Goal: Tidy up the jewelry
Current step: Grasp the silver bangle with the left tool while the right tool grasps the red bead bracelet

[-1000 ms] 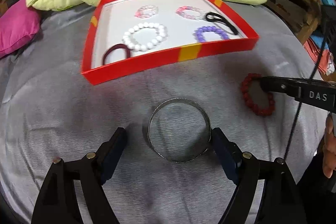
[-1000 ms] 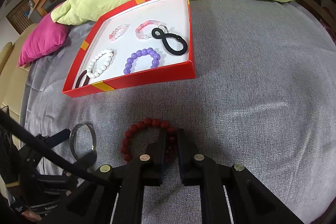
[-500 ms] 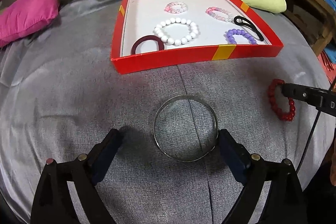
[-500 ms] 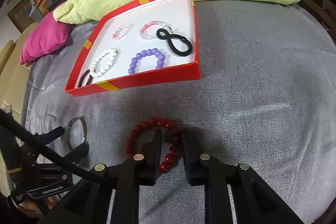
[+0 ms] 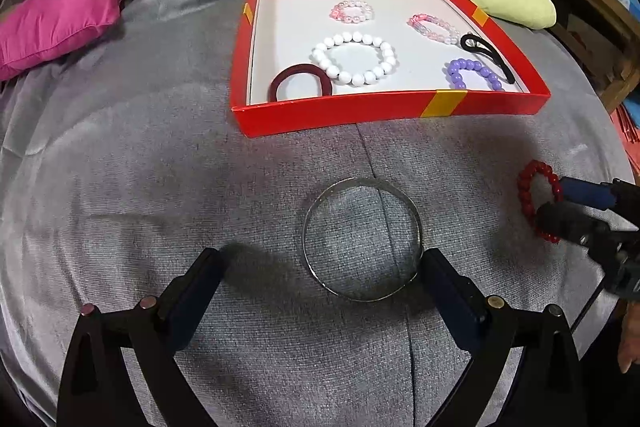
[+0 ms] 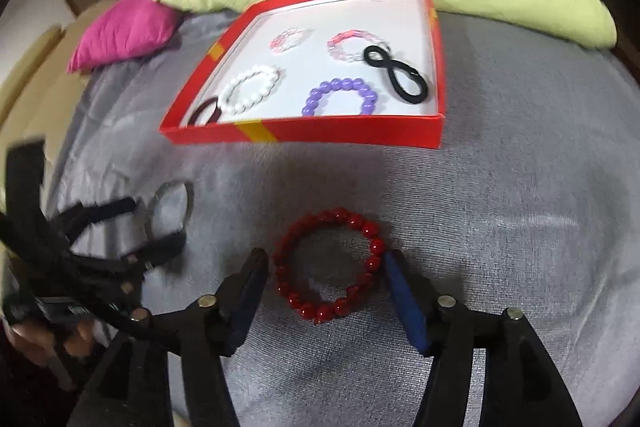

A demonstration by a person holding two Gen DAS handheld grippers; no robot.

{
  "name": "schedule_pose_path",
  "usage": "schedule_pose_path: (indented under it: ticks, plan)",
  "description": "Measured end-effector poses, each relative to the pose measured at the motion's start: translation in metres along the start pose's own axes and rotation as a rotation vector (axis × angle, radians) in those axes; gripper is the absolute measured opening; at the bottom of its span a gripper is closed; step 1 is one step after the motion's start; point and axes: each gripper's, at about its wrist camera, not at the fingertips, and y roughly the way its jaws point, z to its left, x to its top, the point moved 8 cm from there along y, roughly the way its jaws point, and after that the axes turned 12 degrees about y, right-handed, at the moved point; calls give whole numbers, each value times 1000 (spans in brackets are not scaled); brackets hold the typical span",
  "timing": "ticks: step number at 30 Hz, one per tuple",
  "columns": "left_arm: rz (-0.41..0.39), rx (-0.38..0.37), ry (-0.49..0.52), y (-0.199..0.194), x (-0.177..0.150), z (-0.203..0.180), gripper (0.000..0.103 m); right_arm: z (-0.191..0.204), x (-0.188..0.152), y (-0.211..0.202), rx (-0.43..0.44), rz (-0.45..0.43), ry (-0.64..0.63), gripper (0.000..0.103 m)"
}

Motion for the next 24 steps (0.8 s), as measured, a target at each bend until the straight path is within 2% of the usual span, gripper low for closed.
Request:
schedule_pose_path:
  ticks: [5, 7, 9, 11, 12, 14, 19, 24]
  plan:
    - [-9, -9, -2, 0, 2, 0, 96, 7, -5, 6, -91, -45, -102, 67]
    - [-20, -10, -6, -1, 3, 2, 92, 7, -6, 6, -124, -77, -128, 57]
    - [-32, -16, -9, -2, 5, 2, 82, 8, -4, 4, -136, -96, -148, 30]
    - [-49, -26, -12, -5, 7, 2, 72, 6, -2, 3, -128, -98, -134, 22]
    - [-56, -27, -13, -7, 6, 4, 65, 4, -1, 3, -121, -96, -123, 22]
    - [-65, -24, -21, -9, 7, 7, 59, 3, 1, 2, -119, -103, -111, 20]
    - [-85, -59, -53, -8, 12, 10, 59, 1, 5, -1, -72, -99, -65, 20]
    - [-96, -53, -59, -13, 12, 10, 59, 6, 8, -12, 15, -108, -32, 20]
